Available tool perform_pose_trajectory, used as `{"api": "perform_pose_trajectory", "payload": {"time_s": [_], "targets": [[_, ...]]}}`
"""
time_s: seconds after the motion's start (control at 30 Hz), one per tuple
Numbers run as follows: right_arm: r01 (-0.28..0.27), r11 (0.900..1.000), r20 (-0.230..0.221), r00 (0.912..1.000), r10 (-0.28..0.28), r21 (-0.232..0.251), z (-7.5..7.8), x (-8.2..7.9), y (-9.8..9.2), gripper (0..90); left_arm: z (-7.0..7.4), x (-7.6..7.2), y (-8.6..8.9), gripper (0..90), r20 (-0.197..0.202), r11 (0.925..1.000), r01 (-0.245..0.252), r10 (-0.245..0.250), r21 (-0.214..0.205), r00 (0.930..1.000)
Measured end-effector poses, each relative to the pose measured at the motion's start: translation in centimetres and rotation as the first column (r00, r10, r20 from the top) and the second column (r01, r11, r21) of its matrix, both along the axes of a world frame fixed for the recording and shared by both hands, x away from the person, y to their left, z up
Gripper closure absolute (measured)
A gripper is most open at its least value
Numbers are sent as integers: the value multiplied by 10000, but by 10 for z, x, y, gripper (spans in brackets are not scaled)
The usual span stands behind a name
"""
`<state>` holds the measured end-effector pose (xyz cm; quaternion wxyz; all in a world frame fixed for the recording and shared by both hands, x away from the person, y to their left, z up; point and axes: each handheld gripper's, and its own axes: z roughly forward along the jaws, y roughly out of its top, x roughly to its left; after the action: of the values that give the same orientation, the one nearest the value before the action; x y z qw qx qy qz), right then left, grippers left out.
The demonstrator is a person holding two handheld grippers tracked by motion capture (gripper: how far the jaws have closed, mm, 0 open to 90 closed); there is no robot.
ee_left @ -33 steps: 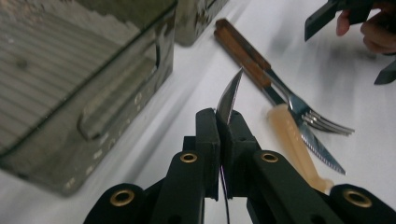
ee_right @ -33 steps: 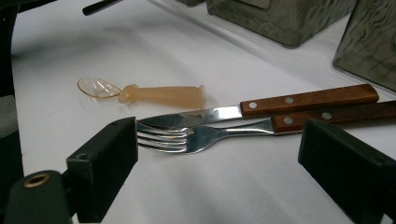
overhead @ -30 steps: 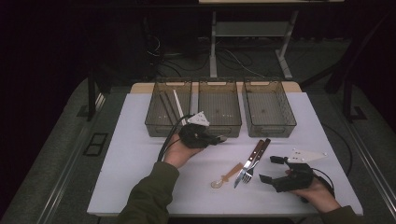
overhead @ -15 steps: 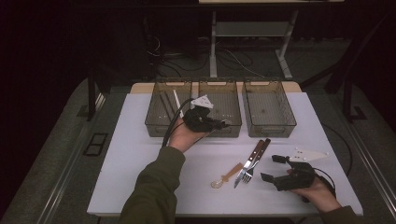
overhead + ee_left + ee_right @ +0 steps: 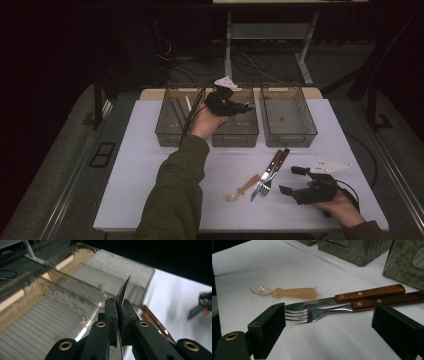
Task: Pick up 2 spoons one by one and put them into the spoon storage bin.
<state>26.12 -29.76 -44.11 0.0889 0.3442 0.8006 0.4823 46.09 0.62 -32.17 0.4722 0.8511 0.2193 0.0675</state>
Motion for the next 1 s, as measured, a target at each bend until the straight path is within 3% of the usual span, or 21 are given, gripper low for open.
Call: {"api": "perform_pose_trajectory", "payload": {"time_s": [0.4,0.7,0.87,0.9,0.97,1.0], "targets": [[-85,9998,15,10000,85,180,1,-1,-1,118,-7,40,-13,856,83,9950,-969,971,-249,9952],[-117,9998,23,9999,117,169,1,0,-1,118,-25,49,-17,856,-98,9907,-1284,1281,-452,9917],[-102,9998,1,9999,102,181,1,0,-1,118,-34,50,-21,845,-134,9876,-1558,1555,-208,9877],[-117,9998,22,9999,117,184,1,0,-1,118,-36,50,-21,799,-71,9844,-1749,1748,-178,9846],[-125,9998,44,9999,124,163,1,0,-1,118,-39,49,-21,619,-77,9815,-1916,1916,-48,9815],[-114,9998,41,9999,113,161,1,0,-2,118,-39,48,-20,591,-30,9824,-1870,1870,13,9824]]}}
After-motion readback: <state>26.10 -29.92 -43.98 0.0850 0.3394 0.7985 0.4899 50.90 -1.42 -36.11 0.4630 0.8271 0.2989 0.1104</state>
